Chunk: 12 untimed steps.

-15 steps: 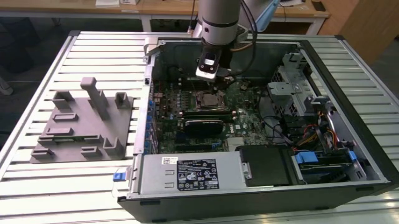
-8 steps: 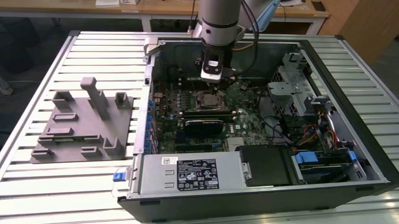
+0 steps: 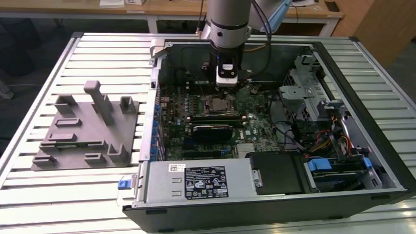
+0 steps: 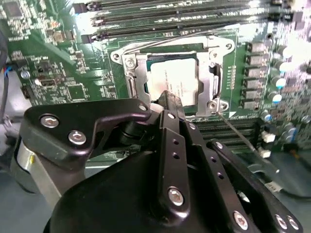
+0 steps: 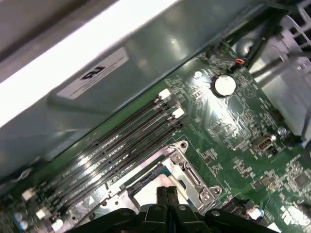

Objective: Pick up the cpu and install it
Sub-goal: 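Close the cpu cover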

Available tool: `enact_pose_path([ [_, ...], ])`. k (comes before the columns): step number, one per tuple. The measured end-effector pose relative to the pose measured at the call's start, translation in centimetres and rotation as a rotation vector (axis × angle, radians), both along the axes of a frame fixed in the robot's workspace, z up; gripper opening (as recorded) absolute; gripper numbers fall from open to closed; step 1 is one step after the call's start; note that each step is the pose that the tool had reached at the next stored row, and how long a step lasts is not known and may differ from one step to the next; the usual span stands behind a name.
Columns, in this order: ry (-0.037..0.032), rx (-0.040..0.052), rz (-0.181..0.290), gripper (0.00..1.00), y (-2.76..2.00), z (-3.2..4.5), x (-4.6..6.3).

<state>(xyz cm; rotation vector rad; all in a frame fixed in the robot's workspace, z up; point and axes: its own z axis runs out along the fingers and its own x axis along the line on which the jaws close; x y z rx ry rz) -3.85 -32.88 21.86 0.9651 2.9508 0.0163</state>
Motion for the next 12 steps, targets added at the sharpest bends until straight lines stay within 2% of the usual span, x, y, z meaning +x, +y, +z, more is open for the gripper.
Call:
enact_pose_path([
  [12, 0.0009, -0.0307, 0.195, 0.11, -0.01, -0.05, -0.01],
])
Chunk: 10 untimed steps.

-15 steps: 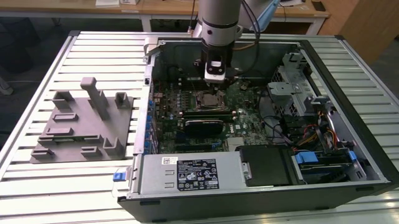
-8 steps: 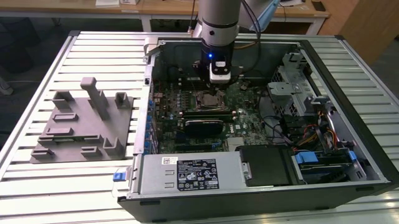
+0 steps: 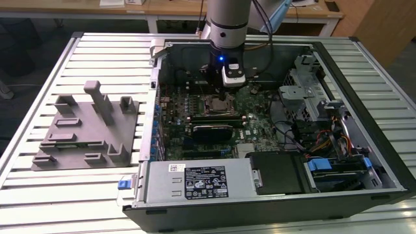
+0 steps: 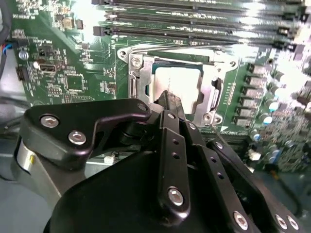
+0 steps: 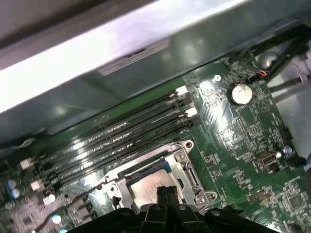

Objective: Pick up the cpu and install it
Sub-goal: 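Close the cpu cover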

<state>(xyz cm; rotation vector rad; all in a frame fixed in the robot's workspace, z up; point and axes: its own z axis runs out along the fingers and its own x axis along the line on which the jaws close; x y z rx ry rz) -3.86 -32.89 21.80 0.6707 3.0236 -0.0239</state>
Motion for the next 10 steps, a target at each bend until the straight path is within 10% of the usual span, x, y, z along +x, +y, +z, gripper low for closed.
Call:
enact_pose_path([
  [10, 0.0, -0.0085, 0.179, 0.11, 0.01, -0.1, 0.0],
])
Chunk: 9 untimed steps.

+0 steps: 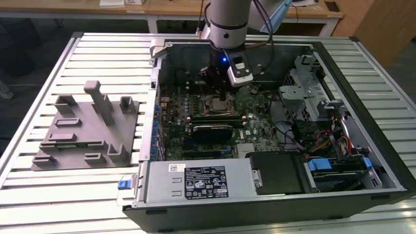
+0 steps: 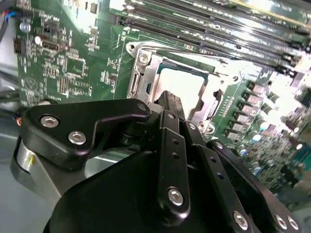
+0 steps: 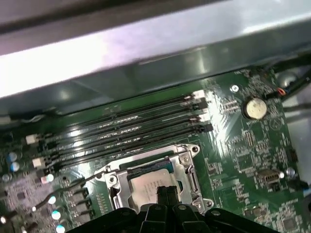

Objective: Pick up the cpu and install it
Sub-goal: 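Close the cpu cover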

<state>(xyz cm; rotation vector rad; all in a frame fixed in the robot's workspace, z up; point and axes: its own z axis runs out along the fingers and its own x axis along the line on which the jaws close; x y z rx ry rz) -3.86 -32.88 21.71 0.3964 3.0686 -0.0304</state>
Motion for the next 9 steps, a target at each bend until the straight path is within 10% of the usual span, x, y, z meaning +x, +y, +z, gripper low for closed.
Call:
enact_pose_path([
  [9, 0.0001, -0.0004, 0.078, 0.11, -0.49, -0.09, -0.34],
])
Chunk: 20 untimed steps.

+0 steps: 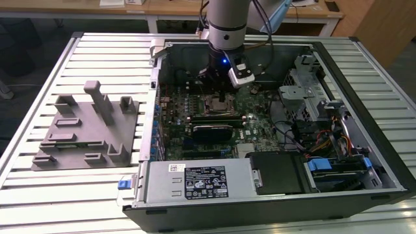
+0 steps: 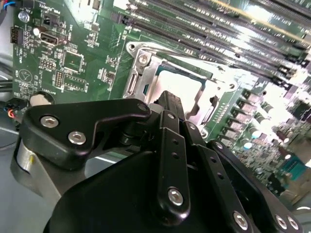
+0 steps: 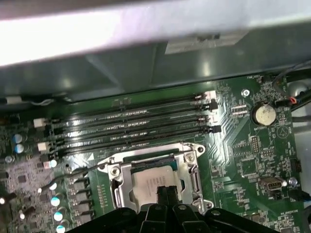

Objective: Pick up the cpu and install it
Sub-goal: 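Close the cpu cover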

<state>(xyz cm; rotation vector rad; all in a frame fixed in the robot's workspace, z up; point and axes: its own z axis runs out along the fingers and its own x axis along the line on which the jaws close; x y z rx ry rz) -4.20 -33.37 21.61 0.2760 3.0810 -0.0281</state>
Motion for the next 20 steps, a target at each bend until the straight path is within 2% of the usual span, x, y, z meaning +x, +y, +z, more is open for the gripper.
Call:
enact_pose_path([
  [5, -0.0002, 0.0002, 0.007, 0.11, -0.34, -0.17, -0.4],
  [11, 0.0, 0.002, 0.013, 0.11, -0.34, -0.4, -1.3],
  [17, -0.0001, 0.0114, 0.037, 0.11, -0.34, -0.8, -1.8],
  [20, -0.0001, 0.0125, 0.056, 0.11, -0.34, -0.89, -2.1],
])
